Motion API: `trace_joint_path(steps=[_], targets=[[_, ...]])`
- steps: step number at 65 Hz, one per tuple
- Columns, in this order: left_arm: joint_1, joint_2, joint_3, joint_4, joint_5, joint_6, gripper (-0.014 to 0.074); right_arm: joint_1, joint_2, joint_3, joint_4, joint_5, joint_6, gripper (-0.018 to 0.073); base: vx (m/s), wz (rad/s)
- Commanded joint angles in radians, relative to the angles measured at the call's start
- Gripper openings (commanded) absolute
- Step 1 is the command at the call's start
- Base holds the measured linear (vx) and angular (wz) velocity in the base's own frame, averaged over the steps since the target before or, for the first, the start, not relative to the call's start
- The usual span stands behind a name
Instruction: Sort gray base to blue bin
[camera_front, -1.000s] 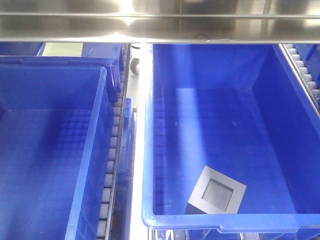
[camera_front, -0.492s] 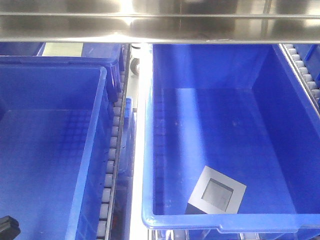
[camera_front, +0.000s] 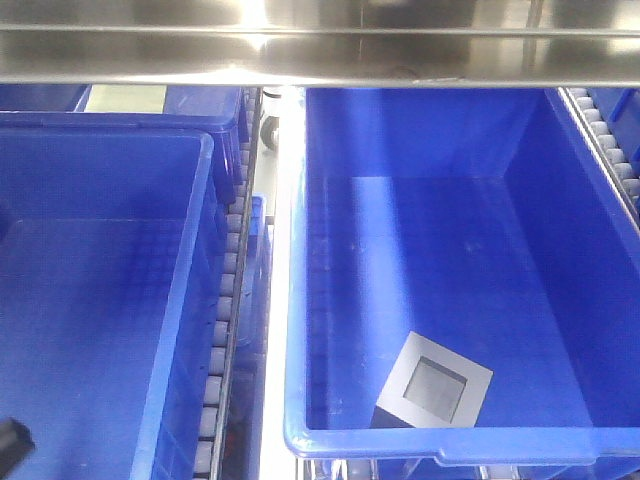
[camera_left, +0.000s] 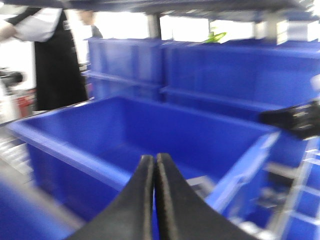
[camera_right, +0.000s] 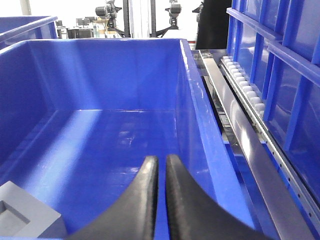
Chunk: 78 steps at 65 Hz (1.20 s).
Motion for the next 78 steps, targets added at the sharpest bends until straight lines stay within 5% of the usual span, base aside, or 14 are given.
trace_joint_path(steps=[1,11,22,34,51,78], targets=[[0.088,-0.016,-0.028,-0.008,-0.005,0.007,-0.0002,-0.004,-0.008,0.001,-0.006,-0.073,-0.007,-0.0004,0.0,0.0],[0.344,-0.109,-0.028,-0.008,0.16,0.007,-0.0002,-0.004,-0.008,0.001,-0.006,-0.073,-0.007,-0.0004,0.0,0.0],[0.638,-0.192,-0.016,-0.017,0.212,0.005,-0.0002,-0.004,-0.008,0.001,-0.006,-0.073,-0.007,-0.0004,0.0,0.0],[0.822,-0.198,0.082,-0.061,0.139,0.004,-0.0002,-0.004,-0.008,0.001,-0.006,-0.073,-0.007,-0.0004,0.0,0.0],[0.852,-0.198,0.246,-0.061,0.027,0.002,-0.0002,-0.004,-0.008,0.001,-0.006,-0.073,-0.007,-0.0004,0.0,0.0],[0.852,-0.198,0.247,-0.06,0.06,0.004,-0.0002,-0.004,-0.008,0.001,-0.006,-0.073,-0.007,-0.0004,0.0,0.0]])
